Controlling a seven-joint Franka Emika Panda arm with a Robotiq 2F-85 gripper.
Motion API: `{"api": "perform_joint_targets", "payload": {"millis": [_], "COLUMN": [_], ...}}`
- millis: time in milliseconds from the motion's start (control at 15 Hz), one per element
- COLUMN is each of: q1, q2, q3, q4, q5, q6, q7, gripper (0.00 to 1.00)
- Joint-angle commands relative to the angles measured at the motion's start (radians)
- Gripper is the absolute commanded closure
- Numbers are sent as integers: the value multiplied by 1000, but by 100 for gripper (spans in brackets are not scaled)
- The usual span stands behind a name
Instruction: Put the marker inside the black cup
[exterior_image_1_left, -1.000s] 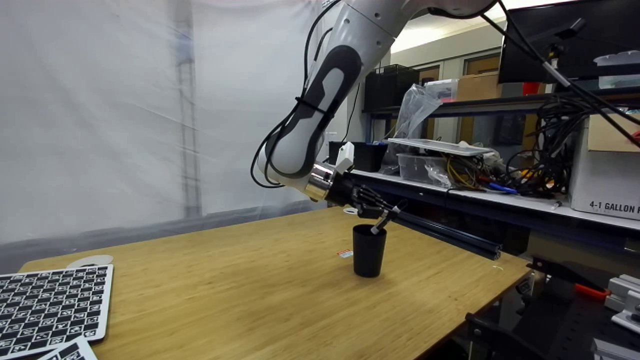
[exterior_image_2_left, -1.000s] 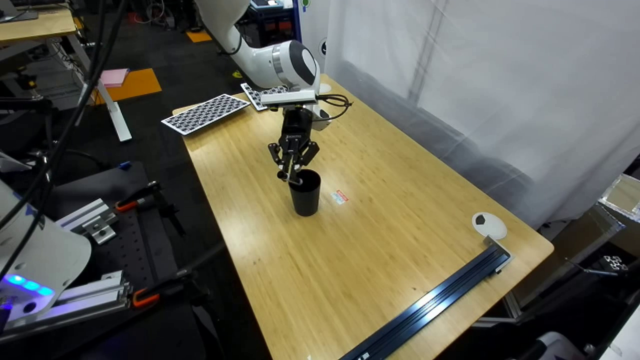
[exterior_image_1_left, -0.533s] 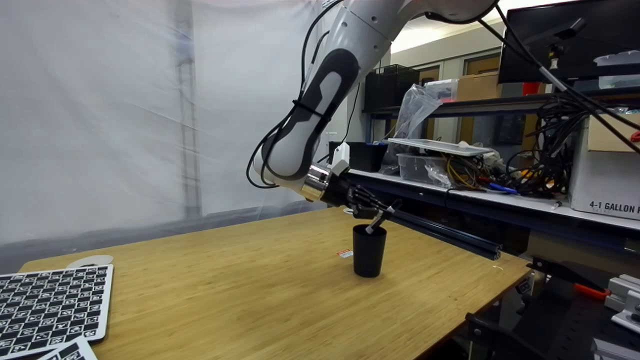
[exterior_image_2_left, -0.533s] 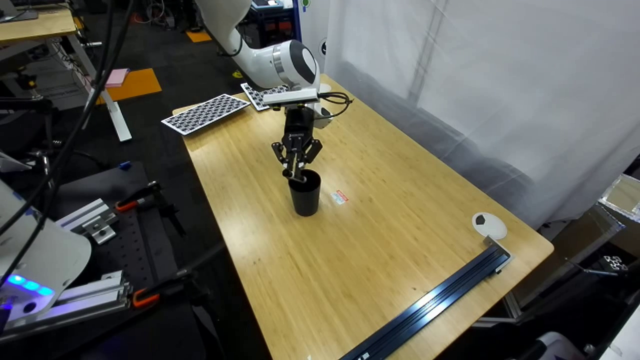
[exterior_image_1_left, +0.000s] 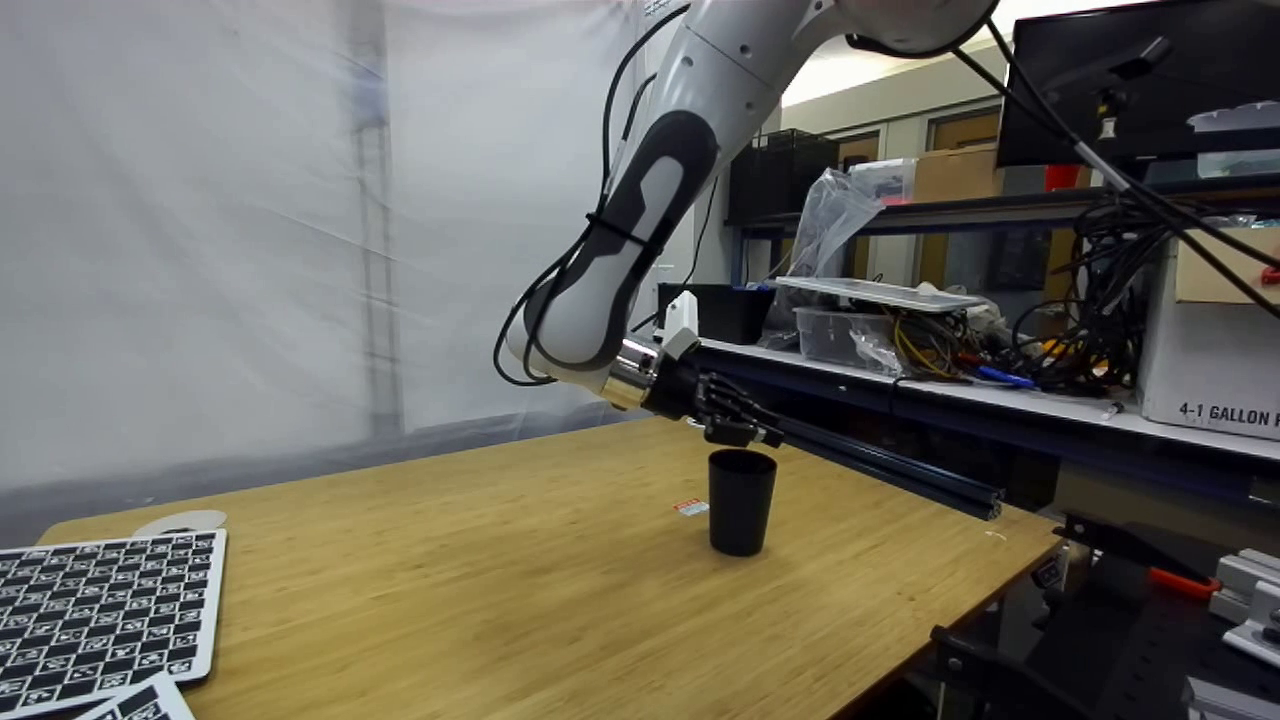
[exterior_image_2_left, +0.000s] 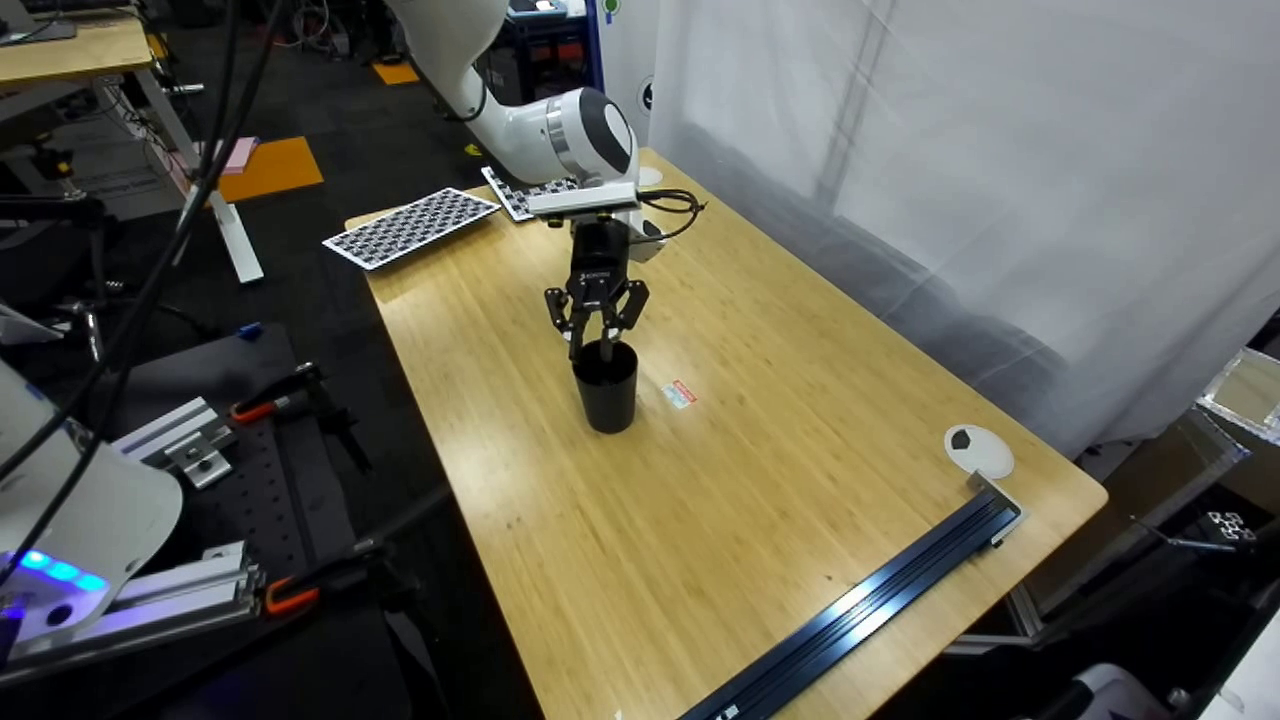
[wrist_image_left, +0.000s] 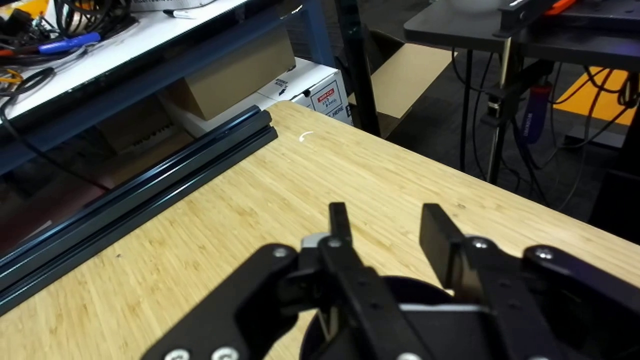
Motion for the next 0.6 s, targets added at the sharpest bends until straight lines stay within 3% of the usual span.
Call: {"api": "perform_joint_targets", "payload": {"millis": [0,267,533], "q1": [1,-10,-23], "q2": [10,-7,-48], "q3": [4,16,42], "q4": [21,10,18], "q5": [-20,-7,24], "q6": [-23,13,82], "q7": [6,9,1], "gripper": [28,2,0]}}
